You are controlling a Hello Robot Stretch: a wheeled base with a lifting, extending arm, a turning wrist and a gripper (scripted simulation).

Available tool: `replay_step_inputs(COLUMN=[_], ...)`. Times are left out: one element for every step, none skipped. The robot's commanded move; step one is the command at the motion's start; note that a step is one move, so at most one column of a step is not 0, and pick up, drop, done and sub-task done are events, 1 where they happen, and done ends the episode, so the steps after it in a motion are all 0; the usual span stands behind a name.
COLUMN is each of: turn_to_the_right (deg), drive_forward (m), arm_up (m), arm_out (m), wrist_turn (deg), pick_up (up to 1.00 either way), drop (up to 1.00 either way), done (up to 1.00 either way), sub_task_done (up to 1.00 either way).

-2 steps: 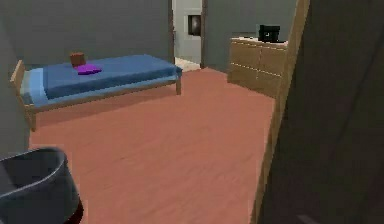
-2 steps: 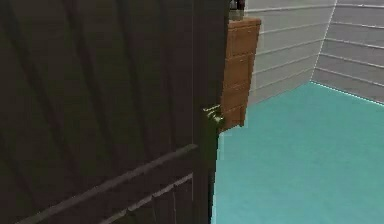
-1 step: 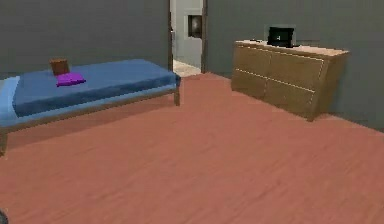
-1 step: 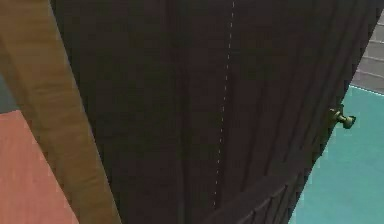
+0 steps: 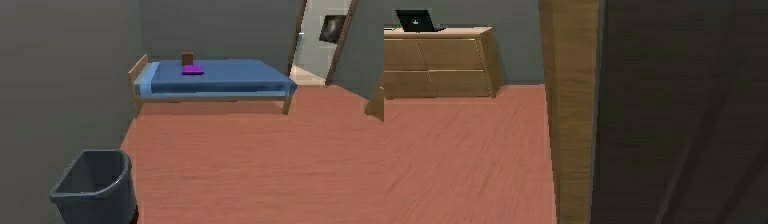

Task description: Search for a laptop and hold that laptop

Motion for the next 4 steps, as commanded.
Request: replay_step_inputs(turn_to_the_right=[-3.0, 0.0, 45.0, 24.0], drive_forward=[0.0, 0.15, 0.0, 0.0], arm_up=[0.0, 0.0, 0.0, 0.0], arm_out=[0.0, 0.0, 0.0, 0.0], wrist_turn=[0.0, 0.0, 0.0, 0.0], pick_up=[0.0, 0.0, 0.0, 0.0], drop=[0.0, 0.0, 0.0, 0.0], done=[0.0, 0.0, 0.0, 0.0], sub_task_done=[0.0, 0.0, 0.0, 0.0])
